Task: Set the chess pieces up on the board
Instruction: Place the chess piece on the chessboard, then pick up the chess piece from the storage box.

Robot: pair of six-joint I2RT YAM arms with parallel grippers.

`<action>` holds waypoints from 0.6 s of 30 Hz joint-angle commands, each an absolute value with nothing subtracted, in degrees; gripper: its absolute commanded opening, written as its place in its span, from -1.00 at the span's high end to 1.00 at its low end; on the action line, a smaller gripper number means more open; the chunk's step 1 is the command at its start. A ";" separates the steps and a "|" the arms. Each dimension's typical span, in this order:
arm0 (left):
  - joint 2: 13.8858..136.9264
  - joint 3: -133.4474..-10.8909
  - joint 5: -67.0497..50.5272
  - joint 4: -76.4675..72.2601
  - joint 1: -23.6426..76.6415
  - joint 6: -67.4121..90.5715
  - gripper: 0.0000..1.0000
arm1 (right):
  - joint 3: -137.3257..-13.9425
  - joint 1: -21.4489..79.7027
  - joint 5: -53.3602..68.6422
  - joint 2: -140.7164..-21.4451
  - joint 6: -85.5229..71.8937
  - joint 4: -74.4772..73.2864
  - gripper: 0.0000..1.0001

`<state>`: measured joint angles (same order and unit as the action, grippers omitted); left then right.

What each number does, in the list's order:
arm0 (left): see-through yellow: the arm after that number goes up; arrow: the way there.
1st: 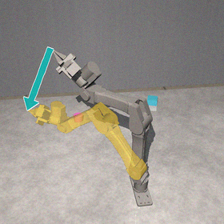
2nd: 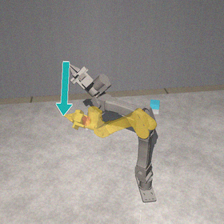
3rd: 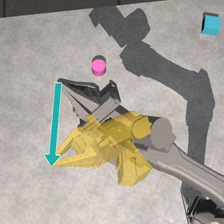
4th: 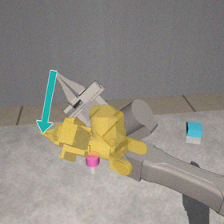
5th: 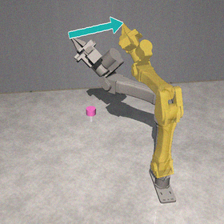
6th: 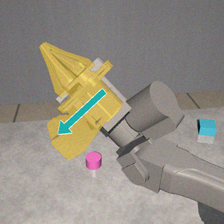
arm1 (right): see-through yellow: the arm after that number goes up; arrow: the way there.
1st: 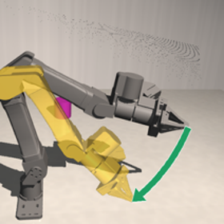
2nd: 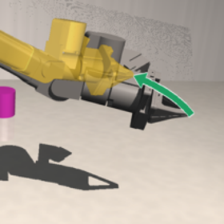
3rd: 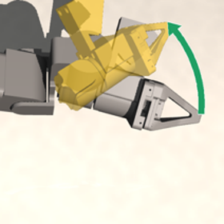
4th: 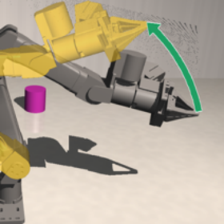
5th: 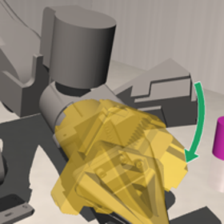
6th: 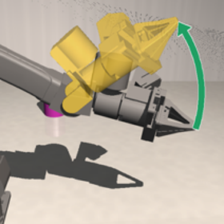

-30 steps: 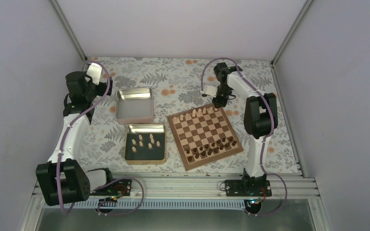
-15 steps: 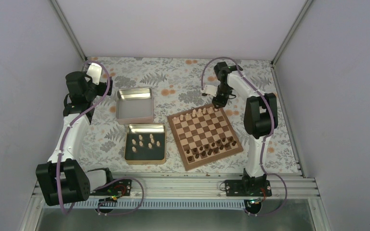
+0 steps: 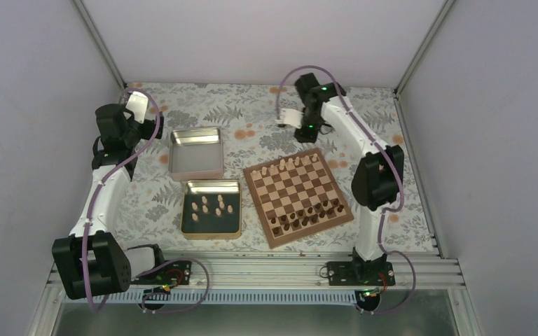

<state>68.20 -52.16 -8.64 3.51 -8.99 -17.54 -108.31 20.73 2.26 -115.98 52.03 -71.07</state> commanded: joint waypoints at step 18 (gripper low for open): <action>68.12 -52.14 -8.76 2.76 -9.47 -17.76 -1.00 | -114.26 60.64 2.87 -125.40 47.40 -71.13 0.48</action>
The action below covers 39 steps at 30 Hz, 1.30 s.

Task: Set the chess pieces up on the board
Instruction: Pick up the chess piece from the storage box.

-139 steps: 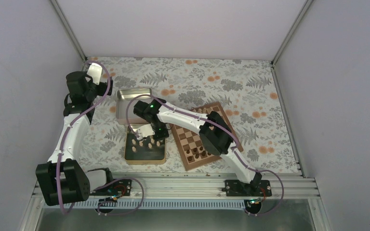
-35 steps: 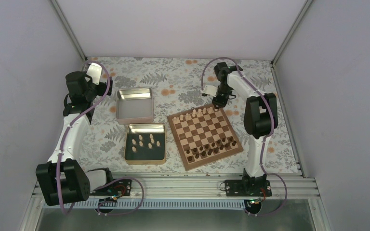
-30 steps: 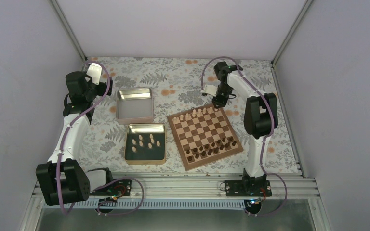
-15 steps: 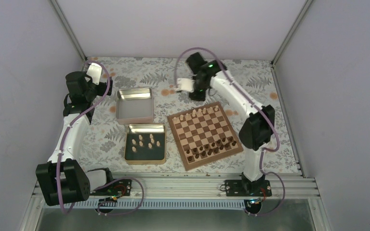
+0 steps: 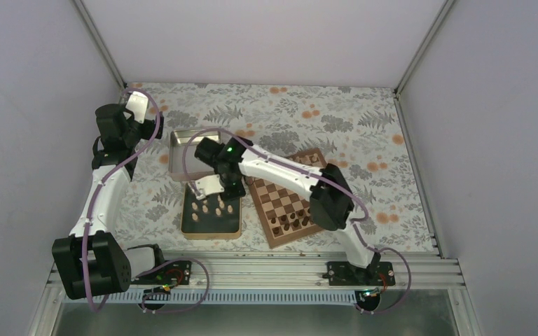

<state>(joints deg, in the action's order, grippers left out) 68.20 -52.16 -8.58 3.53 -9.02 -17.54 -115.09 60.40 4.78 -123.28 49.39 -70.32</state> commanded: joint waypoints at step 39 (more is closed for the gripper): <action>68.24 -51.68 -9.54 2.37 -9.49 -17.87 -1.00 | -113.09 61.68 7.04 -133.08 45.79 -67.70 0.57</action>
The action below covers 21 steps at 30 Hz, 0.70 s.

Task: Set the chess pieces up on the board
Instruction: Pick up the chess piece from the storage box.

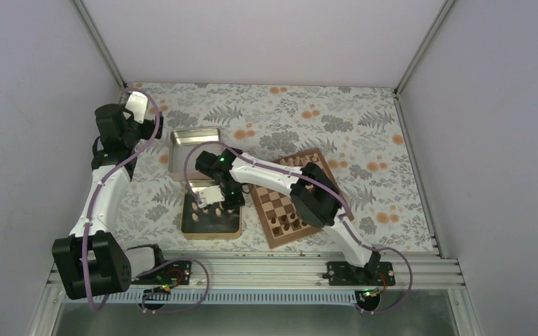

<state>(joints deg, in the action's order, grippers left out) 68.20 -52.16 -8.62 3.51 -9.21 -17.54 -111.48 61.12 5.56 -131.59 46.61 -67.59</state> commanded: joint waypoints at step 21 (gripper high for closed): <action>67.77 -51.90 -9.58 2.71 -9.58 -17.76 -1.00 | -111.07 59.37 3.71 -117.69 44.34 -70.30 0.77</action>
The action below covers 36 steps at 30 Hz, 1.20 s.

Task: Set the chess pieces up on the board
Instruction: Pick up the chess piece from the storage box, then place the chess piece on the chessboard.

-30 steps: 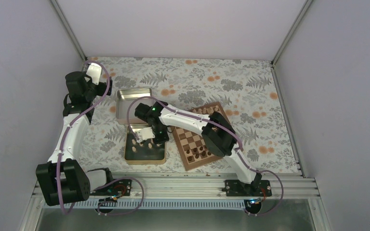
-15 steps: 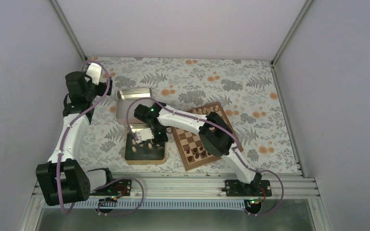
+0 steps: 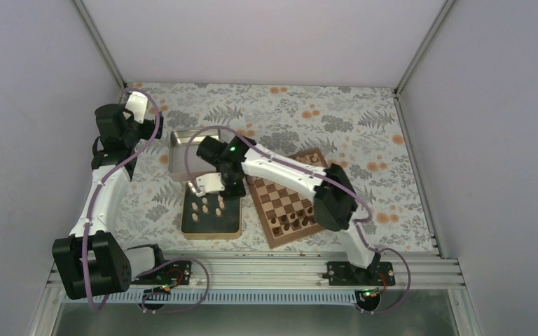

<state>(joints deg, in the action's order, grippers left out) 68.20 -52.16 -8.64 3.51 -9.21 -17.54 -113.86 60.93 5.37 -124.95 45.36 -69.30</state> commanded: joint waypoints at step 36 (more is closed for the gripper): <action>68.11 -51.59 -9.22 2.15 -9.57 -17.77 -1.00 | -97.24 46.05 4.74 -118.20 42.98 -59.86 0.77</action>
